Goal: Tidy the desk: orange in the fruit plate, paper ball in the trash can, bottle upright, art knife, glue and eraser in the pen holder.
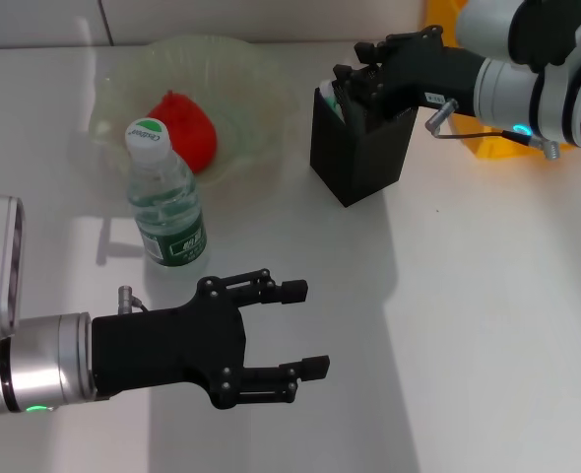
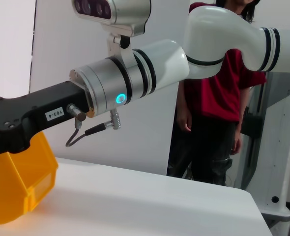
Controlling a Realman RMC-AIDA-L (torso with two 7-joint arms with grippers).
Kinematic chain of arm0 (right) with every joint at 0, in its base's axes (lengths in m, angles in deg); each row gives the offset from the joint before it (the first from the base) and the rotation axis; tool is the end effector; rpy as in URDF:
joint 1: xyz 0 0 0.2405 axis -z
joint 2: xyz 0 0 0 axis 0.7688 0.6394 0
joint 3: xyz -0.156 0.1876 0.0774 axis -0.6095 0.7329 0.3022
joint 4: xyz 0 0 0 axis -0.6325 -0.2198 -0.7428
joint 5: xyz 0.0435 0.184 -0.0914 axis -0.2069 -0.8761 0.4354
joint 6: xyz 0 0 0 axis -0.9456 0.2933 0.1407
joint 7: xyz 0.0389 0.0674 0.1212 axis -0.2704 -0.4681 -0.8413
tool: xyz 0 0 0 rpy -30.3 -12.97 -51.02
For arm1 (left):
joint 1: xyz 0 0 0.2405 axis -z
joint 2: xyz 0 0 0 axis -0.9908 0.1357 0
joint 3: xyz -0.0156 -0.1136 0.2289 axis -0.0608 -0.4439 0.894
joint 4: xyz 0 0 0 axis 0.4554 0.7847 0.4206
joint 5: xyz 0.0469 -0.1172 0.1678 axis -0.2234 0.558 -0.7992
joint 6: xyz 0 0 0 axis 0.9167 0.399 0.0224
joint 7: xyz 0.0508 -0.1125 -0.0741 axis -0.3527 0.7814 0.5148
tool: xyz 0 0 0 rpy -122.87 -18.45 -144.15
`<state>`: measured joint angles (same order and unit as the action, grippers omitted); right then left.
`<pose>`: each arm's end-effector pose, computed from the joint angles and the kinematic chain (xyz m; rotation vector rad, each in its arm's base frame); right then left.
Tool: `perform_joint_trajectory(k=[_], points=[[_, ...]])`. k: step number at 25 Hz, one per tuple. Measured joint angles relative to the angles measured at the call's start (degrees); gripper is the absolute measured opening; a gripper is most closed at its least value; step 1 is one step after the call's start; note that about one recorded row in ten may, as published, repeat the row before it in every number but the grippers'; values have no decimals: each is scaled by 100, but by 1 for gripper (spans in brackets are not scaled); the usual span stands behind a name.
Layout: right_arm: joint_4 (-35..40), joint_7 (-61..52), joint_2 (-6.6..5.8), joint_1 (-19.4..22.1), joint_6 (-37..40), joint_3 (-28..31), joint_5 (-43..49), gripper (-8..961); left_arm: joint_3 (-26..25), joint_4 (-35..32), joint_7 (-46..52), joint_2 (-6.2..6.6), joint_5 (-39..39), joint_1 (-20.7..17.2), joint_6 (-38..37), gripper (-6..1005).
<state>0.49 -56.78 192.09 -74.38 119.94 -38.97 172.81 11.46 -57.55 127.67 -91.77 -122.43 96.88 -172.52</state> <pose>0.1636 0.3943 -0.0293 -2.3723 0.3751 0.3603 -0.2481 0.2446 -0.0555 -2.8711 -0.2831 -0.9622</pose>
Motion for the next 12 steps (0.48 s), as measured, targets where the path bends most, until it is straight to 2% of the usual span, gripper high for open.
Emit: perform_joint_trajectory(k=[1,4,9,10,12], points=[[0,0,0,0,0,0,0,155,0,-5,0,0,0,0,-1,783],[430,54,-22,369,137,-23,-428,159,-3,-17,2,3,0,1,-5,783],[1238,240,-29,1114,663,26,-907,391,-20,-19,-26,6,0,1,-6,783],[1378,556,-31,1423,1048,92,-1259,435,-25,-19,-30,6,0,0,-6,783],[1377,798,-27,1546,1249,133,-1478,522,-40,-17,-37,8,0,1,-6,783]])
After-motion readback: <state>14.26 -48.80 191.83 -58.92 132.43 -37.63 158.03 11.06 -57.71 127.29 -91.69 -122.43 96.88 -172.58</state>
